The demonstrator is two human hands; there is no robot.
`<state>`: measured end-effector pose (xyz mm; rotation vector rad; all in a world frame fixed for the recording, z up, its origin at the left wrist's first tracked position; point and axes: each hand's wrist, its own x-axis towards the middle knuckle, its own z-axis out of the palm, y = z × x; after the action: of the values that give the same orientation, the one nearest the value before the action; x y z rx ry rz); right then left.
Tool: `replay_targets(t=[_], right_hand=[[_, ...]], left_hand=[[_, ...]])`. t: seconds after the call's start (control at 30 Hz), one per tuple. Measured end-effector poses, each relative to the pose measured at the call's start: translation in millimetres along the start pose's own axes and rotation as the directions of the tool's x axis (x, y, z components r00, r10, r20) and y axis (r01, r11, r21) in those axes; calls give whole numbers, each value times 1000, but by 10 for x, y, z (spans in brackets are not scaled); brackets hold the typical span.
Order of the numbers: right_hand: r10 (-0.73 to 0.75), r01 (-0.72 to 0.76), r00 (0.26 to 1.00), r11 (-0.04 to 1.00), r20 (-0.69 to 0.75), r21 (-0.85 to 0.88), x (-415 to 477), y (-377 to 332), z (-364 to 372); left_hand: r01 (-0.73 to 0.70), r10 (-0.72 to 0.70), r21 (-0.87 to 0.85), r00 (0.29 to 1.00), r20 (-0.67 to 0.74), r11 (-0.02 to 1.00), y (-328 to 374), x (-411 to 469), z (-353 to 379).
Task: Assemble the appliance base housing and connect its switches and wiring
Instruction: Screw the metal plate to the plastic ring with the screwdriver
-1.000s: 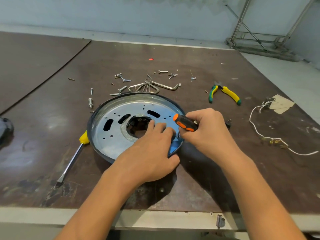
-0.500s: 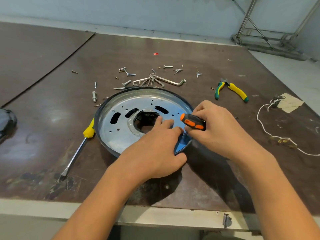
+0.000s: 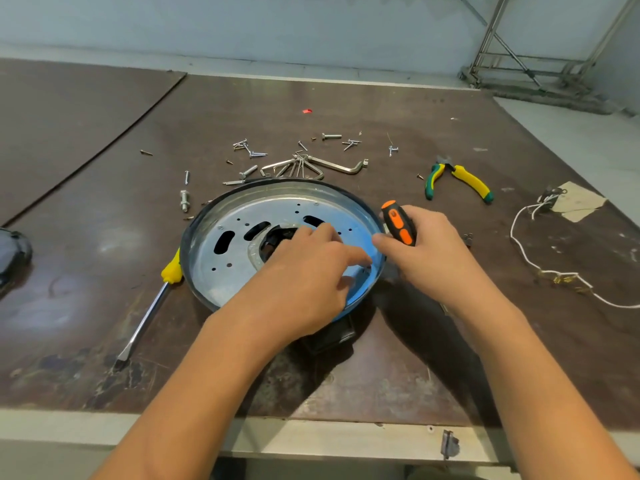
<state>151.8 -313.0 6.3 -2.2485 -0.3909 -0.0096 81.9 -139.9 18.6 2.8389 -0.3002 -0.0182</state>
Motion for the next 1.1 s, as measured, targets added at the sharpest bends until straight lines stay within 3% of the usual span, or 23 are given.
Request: replay_targets(t=[0.2,0.47,0.63,1.0,1.1], right_hand=[[32,-31,999,999,19,-22,14,-14,-13],[13,-9,998,999,69,-53,15,-39,-40],[8,-4,997,999,79,-48,6,-36,-45],[17,-15,996,1000,92,-19,2,-43,-16],[21,-20,995,1000,102,-10,7,-39,-26]], left_hand=[[-96,87,-90,991,-106,991,70,213,-4],[4,-16,-82,990,-137,997,46,330,89],[30,-47,-355,998,-38,934,-42,272,38],[-12,3,-58,989,-147,998,68,295,109],[-6,-8,-99,991,-135,995,51,292,128]])
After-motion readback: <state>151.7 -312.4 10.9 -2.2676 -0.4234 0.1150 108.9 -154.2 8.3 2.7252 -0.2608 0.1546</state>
